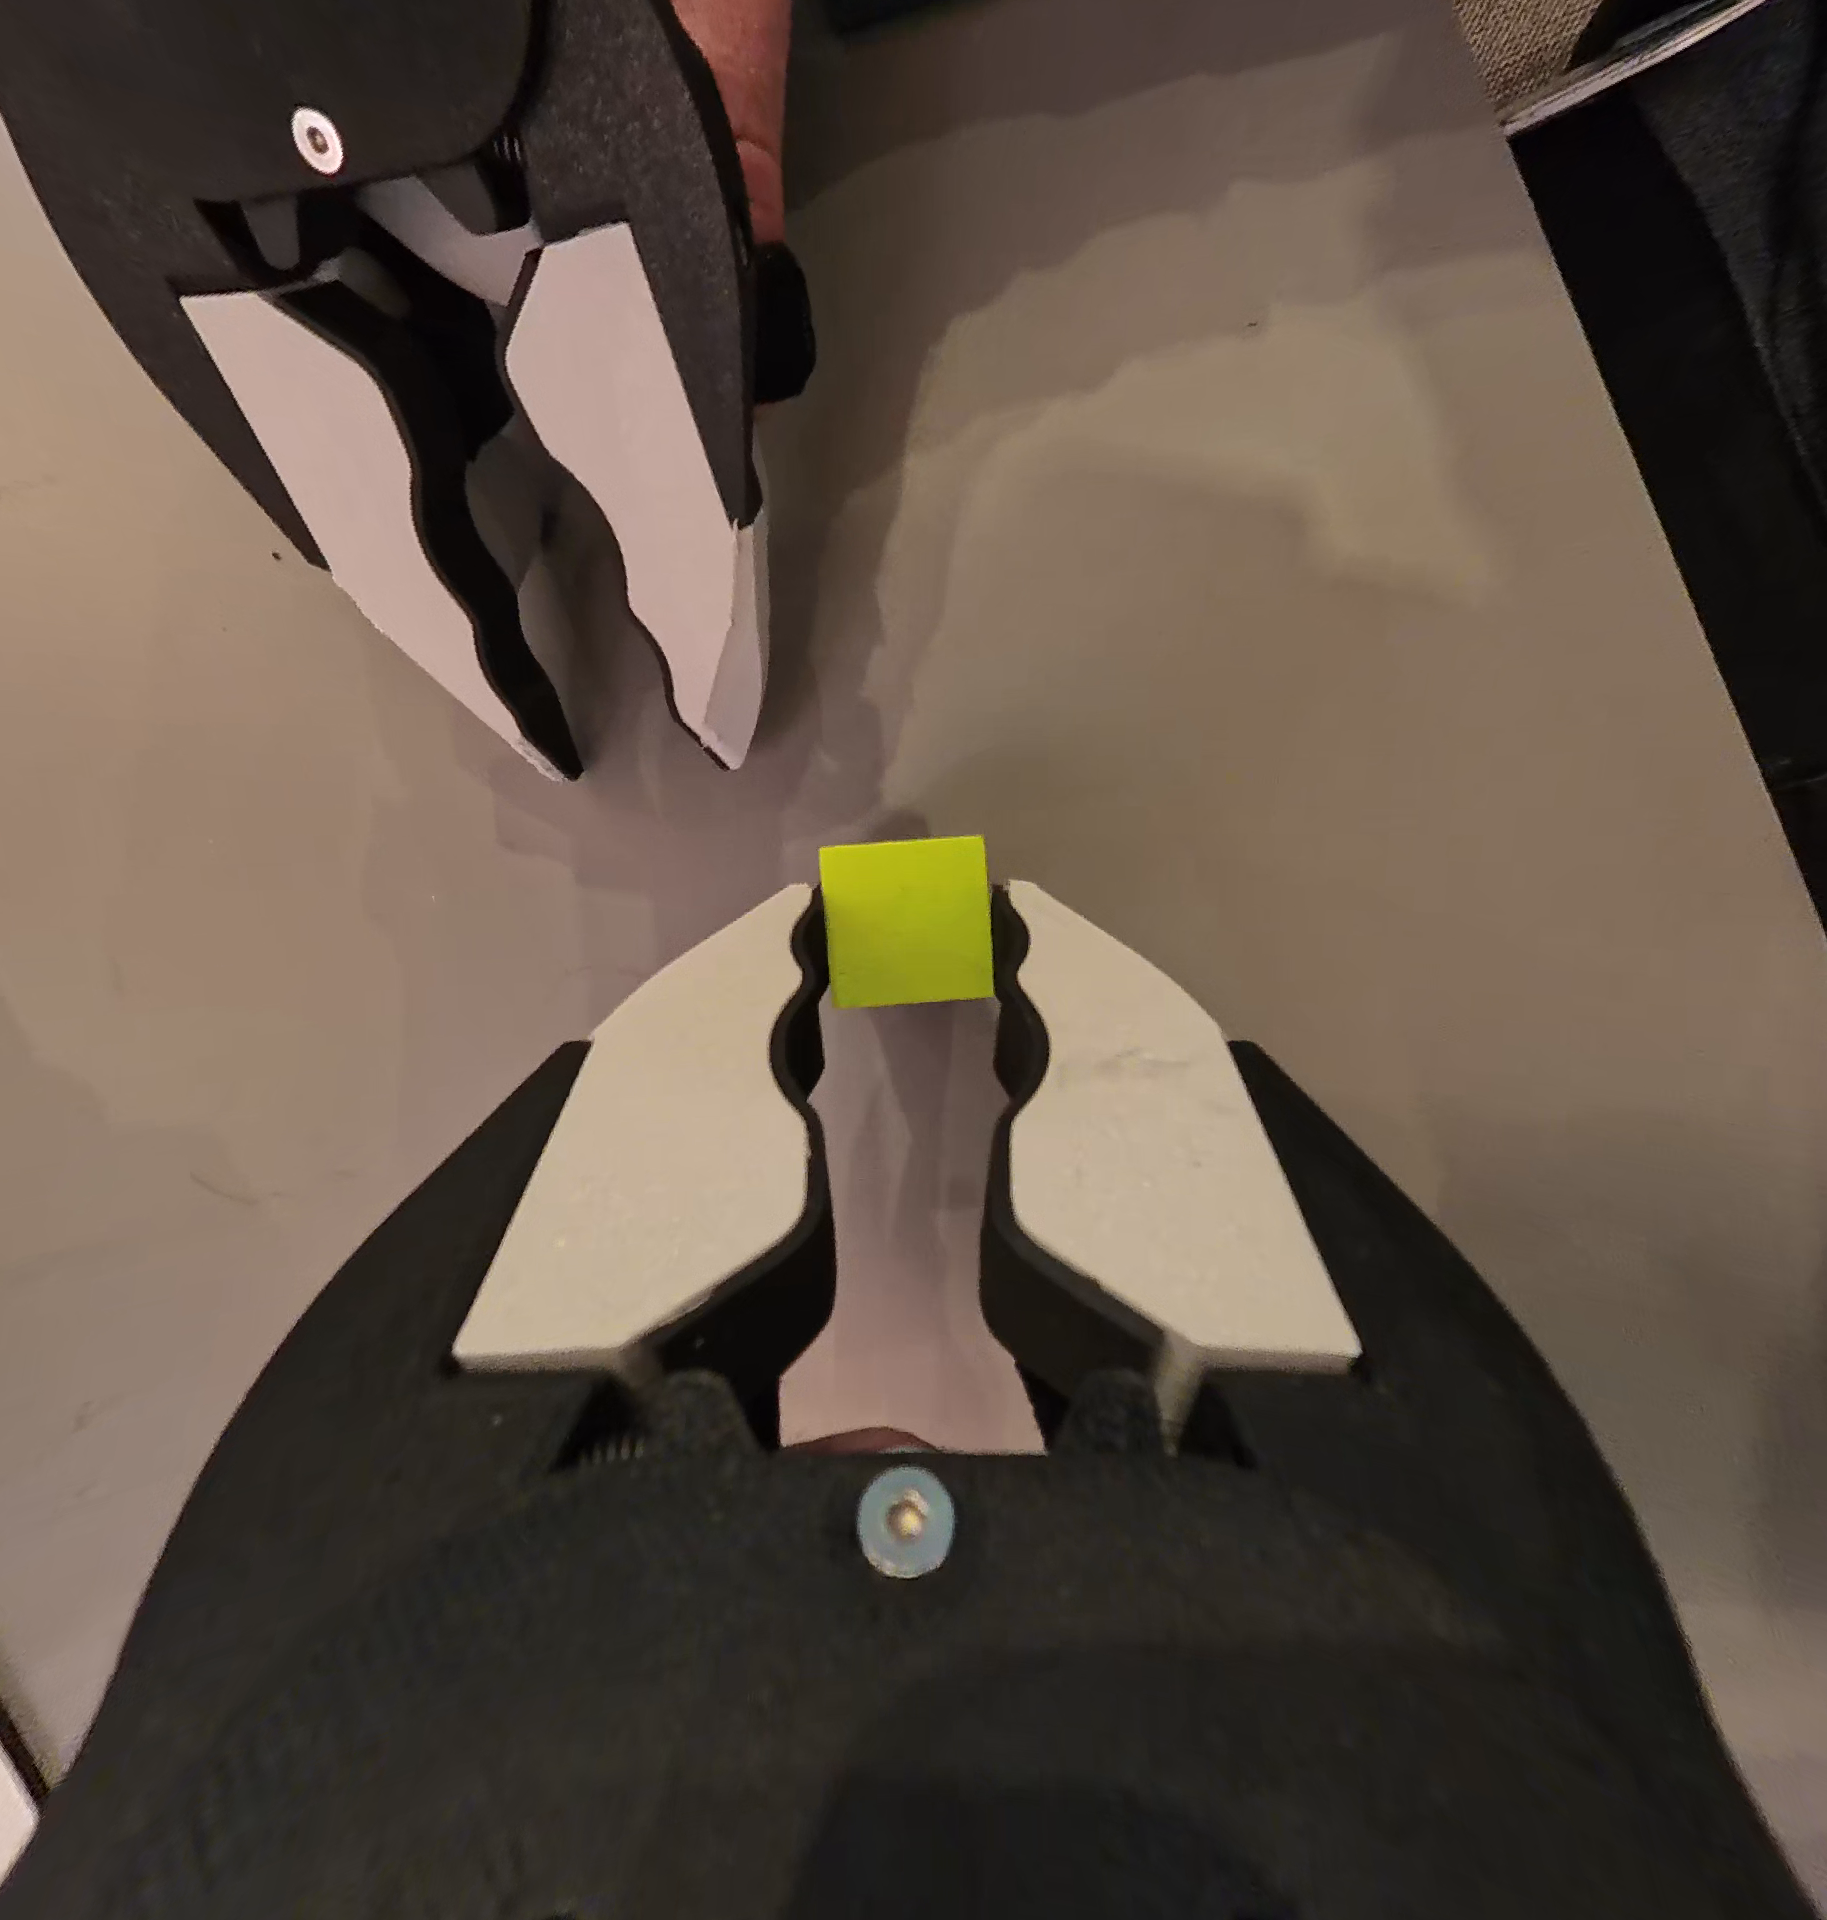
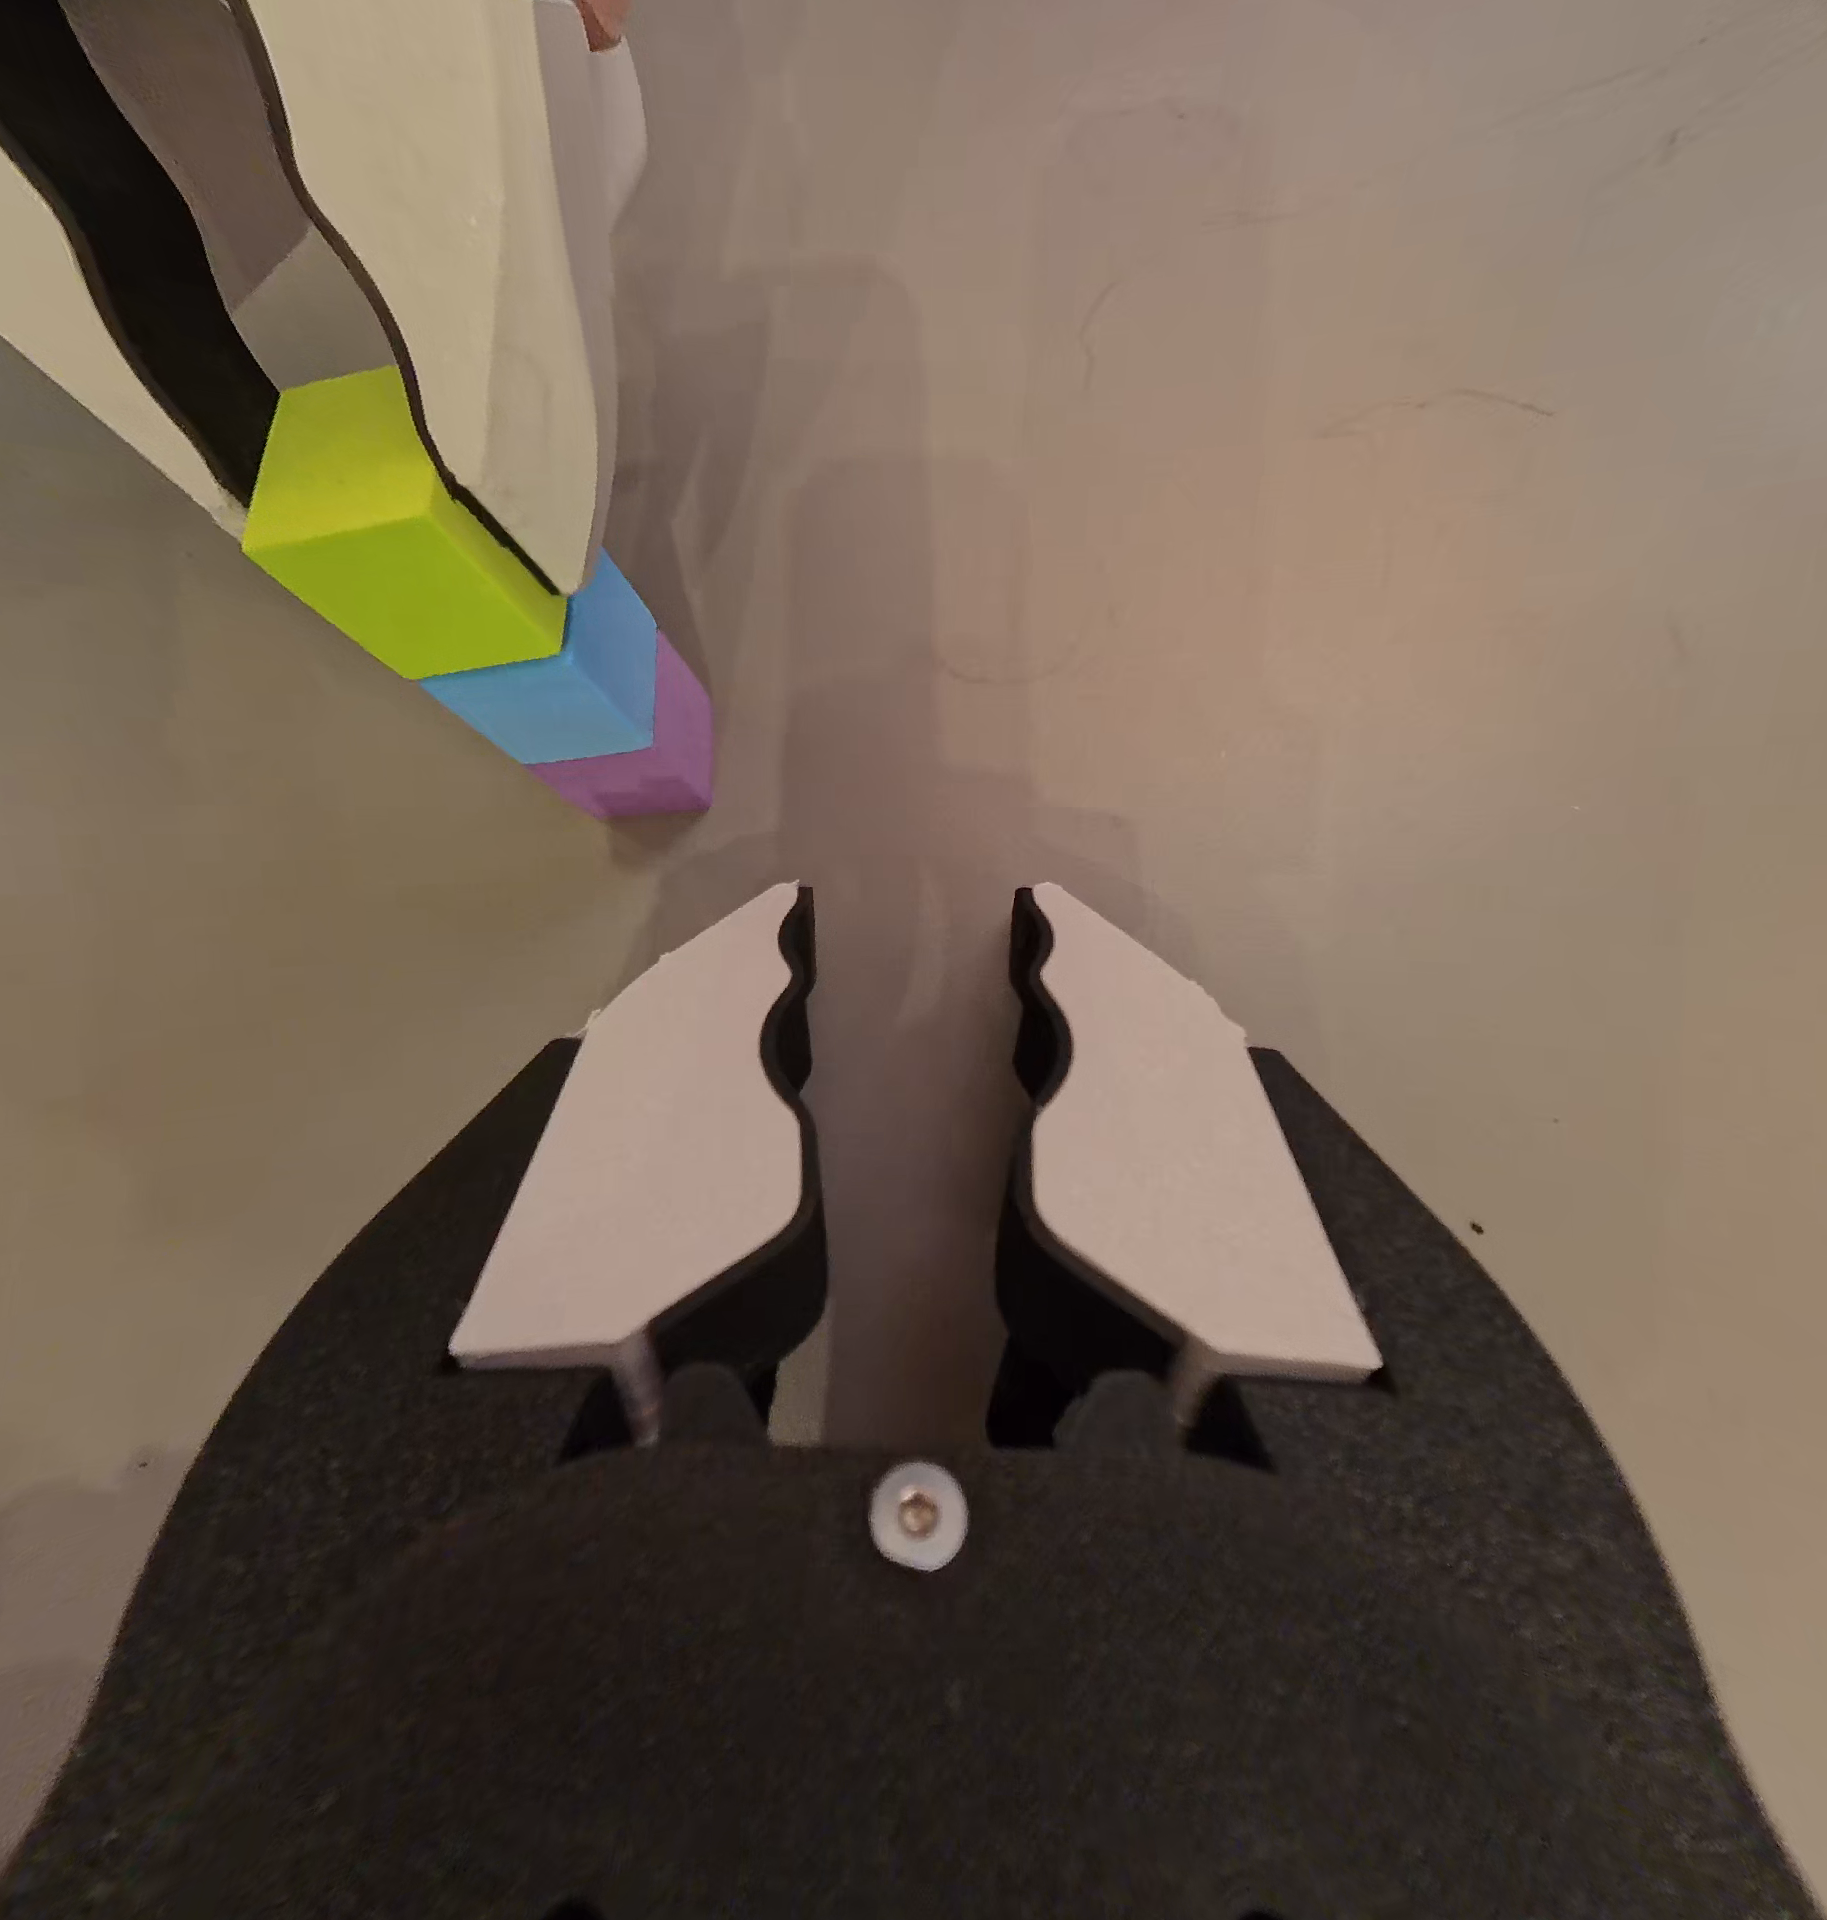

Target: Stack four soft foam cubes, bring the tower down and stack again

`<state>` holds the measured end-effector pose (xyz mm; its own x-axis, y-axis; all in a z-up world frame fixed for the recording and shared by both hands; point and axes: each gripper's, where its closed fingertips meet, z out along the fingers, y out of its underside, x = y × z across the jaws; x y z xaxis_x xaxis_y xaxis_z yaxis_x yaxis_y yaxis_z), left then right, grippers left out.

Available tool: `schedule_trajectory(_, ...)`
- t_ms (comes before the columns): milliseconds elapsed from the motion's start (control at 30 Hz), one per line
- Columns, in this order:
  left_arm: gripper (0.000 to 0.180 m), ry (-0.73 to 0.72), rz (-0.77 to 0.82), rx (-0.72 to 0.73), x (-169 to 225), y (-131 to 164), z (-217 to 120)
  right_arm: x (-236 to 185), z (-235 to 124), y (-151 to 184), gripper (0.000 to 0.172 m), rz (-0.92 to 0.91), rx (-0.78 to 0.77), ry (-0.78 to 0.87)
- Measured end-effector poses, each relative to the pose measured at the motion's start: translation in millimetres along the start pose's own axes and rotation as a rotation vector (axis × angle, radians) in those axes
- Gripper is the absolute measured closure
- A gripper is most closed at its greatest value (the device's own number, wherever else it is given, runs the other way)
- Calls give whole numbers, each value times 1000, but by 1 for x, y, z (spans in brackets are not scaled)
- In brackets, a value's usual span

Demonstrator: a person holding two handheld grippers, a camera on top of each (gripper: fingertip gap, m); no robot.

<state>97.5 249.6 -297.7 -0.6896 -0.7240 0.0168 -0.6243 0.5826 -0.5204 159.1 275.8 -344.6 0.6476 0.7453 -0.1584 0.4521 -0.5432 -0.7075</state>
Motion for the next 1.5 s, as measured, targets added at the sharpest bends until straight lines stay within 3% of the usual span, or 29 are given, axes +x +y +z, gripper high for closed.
schedule_trajectory(633,150,28,-7,-20,0,4,5,0,0,0,136,0,0,-1)
schedule_trajectory(867,137,26,-21,-7,0,4,6,0,0,0,136,1,1,-3)
schedule_trajectory(1100,125,-84,-70,15,-2,12,-22,-1,0,0,135,0,2,-5)
schedule_trajectory(1267,129,-339,-209,2,4,60,-77,-1,0,0,135,0,3,-6)
schedule_trajectory(1400,133,-601,-470,-83,16,144,-125,0,0,0,135,4,5,-6)
schedule_trajectory(1500,135,-707,-619,-104,38,201,-146,0,0,0,136,2,3,-2)
